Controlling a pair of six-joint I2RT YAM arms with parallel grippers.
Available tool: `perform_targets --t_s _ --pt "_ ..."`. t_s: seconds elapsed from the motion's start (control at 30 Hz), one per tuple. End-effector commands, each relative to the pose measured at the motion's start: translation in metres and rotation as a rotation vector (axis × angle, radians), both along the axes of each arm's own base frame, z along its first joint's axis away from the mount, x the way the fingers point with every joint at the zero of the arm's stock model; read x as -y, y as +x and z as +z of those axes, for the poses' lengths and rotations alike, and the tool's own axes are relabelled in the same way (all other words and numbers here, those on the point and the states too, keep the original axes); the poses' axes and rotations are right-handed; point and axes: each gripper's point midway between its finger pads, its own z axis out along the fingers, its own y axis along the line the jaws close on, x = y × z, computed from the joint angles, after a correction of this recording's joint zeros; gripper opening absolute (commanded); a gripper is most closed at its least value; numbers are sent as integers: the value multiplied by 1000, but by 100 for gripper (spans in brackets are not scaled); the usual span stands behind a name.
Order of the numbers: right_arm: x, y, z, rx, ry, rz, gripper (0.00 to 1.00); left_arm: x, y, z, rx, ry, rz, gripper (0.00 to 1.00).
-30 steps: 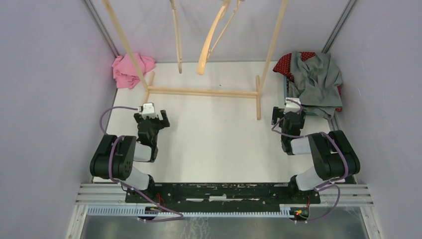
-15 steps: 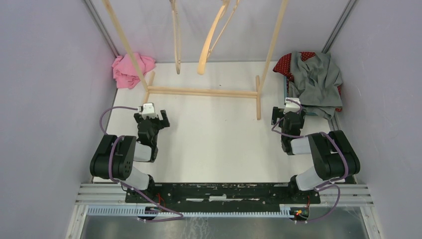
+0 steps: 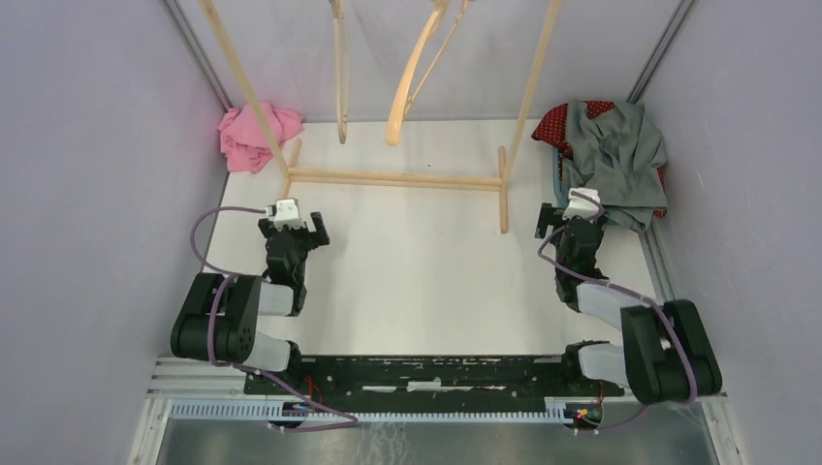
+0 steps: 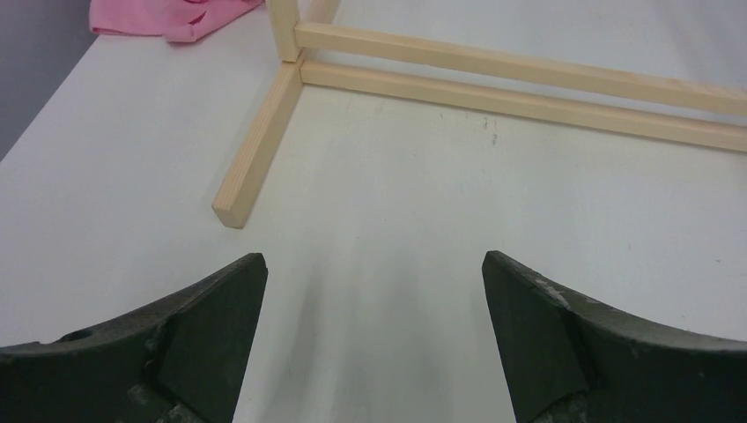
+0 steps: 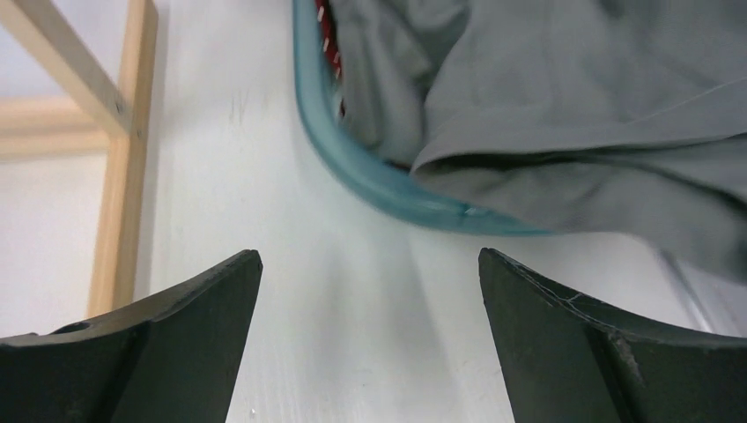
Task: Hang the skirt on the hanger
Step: Pick up the skirt from the bin.
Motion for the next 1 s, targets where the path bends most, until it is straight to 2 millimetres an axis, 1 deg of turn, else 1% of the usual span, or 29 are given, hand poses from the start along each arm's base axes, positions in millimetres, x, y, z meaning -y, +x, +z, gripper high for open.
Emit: perform_targets --t_s 0.0,0.07,0.17,0.23,0.3,0.37,0.4,0.47,0.5,0.57,0.6,0.63,0.73,0.8,0.87,0.97 --pt "13 -11 51 51 59 -99 100 1 6 28 60 36 -21 99" --pt "10 -19 72 73 91 -89 100 6 6 32 45 32 -45 99" --pt "8 -33 105 105 151 -91 100 11 3 47 53 23 -71 99" --pt "6 -44 126 114 184 -88 100 13 0 63 71 5 -75 99" --pt "8 -60 146 114 256 -126 100 15 -4 84 105 -34 -51 99" --pt "-4 -75 168 102 278 -49 100 16 -10 103 140 -102 -18 99" --pt "-8 -79 177 128 297 -22 100 14 -15 116 169 -158 4 99" --pt "-12 -89 189 188 331 8 100 13 -20 134 187 -274 41 99" --pt "-10 -95 190 209 360 -10 100 15 -22 143 189 -317 43 99" --pt "3 -107 189 245 434 -115 100 17 -24 160 182 -398 60 99" --pt "3 -109 192 246 438 -117 100 21 -24 169 178 -422 46 99" --pt "2 -109 195 232 432 -108 100 26 -21 178 171 -431 21 99" --pt "-2 -103 202 142 414 -108 100 48 -8 193 77 -453 -71 99" --pt "-2 -94 207 82 392 -120 100 59 8 188 7 -476 -104 99" --pt "0 -81 212 41 354 -134 100 70 24 175 -76 -508 -127 99" --pt "7 -63 222 -9 300 -182 99 87 42 164 -157 -563 -181 99"
